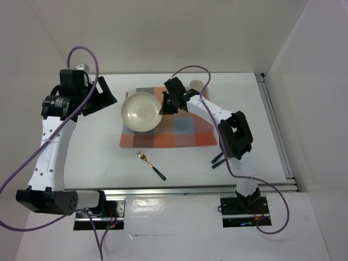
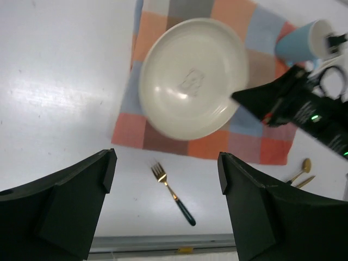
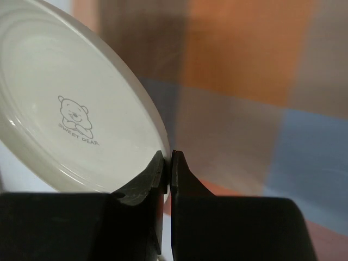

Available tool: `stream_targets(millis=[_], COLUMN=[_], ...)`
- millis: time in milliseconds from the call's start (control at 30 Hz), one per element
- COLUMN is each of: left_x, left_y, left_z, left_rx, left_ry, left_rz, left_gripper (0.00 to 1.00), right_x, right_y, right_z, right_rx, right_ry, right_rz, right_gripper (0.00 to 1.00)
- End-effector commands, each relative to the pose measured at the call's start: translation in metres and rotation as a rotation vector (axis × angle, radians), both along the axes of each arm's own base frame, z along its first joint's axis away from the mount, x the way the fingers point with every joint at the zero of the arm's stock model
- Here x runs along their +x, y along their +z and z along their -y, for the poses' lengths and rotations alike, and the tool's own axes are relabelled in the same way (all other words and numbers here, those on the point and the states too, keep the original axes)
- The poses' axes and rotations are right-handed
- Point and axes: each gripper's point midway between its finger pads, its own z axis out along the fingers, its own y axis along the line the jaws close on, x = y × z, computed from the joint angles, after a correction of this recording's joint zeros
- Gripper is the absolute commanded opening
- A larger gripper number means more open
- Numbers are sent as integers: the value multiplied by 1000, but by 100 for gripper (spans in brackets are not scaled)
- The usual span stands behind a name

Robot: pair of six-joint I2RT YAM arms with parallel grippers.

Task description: Set the dinner table for one person

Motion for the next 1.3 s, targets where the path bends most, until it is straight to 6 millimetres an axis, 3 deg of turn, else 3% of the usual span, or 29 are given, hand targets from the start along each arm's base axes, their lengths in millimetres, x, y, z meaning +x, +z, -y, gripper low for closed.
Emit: stream_targets(millis=[0,200,267,367,400,467,500,700,733,867,933,967,1033,1067,1100,1133,1167,1200,1233,1267], left_x=[0,-1,-3,-17,-28,-41,-54,-92,-102,-113,-116,-121,-127,-127,-131,-131,-133,-133,-133,-132], left_y=[-22,-68,-76,-105,-126,-145,-165,-199,-205,-223,-233,-236,-248,-253,-258,-261,-267,-269,-272,-274], left_z=[-3,17,30,53,58,75,78,117,124,144,155,162,165,165,165,165,166,167,167,169], left_rx=[10,-35,-56,-82,-78,-118,-116,-175,-164,-168,-174,-169,-173,-168,-167,-167,-155,-161,-159,-155], left_ry=[13,-45,-72,-99,-97,-88,-72,-18,-34,-9,-1,-11,20,37,47,60,66,87,98,102], left_rz=[-37,-159,-168,-251,-311,-368,-421,-481,-500,-572,-598,-613,-645,-663,-686,-696,-715,-724,-733,-726], left_gripper=[93,88,86,86,86,85,84,82,82,84,84,84,84,82,82,81,81,81,81,81], right_x=[17,26,30,25,27,27,27,25,27,25,18,15,1,-4,-12,-25,-32,-39,-51,-62], right_y=[-9,-50,-51,-62,-66,-70,-73,-80,-77,-64,-60,-44,-37,-14,-5,-9,15,20,14,37], right_z=[40,91,101,108,112,116,116,120,119,123,126,122,121,124,120,127,130,134,142,142], right_rx=[-49,-125,-100,-109,-113,-125,-125,-117,-107,-78,-73,-53,-23,1,18,9,37,43,28,58], right_ry=[-101,-184,-194,-198,-207,-227,-228,-279,-279,-288,-295,-286,-257,-256,-239,-239,-238,-237,-244,-232], right_rz=[-31,-121,-129,-158,-167,-171,-170,-178,-163,-147,-151,-120,-130,-94,-80,-94,-52,-43,-53,-9], right_gripper=[0,0,0,0,0,0,0,14,34,76,81,87,91,92,94,94,95,95,95,95])
